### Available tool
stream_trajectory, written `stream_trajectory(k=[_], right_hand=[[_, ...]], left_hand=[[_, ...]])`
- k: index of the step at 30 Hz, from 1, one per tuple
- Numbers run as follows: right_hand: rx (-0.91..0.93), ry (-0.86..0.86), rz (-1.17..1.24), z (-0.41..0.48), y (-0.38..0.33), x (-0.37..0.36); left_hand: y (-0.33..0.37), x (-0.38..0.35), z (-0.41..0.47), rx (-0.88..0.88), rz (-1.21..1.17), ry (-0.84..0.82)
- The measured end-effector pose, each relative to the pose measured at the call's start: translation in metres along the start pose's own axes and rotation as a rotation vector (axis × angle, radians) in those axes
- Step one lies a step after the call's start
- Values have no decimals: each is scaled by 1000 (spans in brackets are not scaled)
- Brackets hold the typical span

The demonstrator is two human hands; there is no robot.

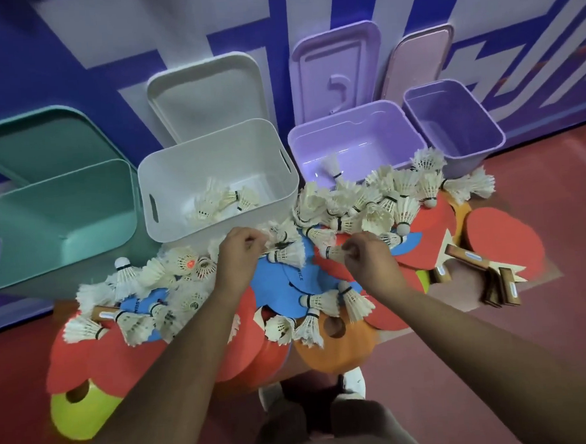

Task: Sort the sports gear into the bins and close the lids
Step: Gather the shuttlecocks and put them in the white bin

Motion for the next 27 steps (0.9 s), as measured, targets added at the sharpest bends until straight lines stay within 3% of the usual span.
stream_trajectory(k=[6,10,21,24,27], right_hand=[[109,7,149,25,-43,28],[143,-17,253,35,-74,36],[186,-107,415,49,-98,41],[190,-121,429,53,-96,43],[196,-155,431,58,-91,44]], left_hand=[[-3,20,-20,125,-130,-21],[1,21,-29,295,-559,-127],[36,27,-44,398,-972,-123],[37,24,-43,470,-981,-50],[38,22,-45,665,-970,-49]])
Point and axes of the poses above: each hand's wrist, its own z-axis towards the middle knuckle, its own x-axis out of the back of the hand, y = z × x, the point moved 2 cm from there along z, towards the middle knuckle, and after that the axes turned 1 degree about -y, right-handed, at the moved point
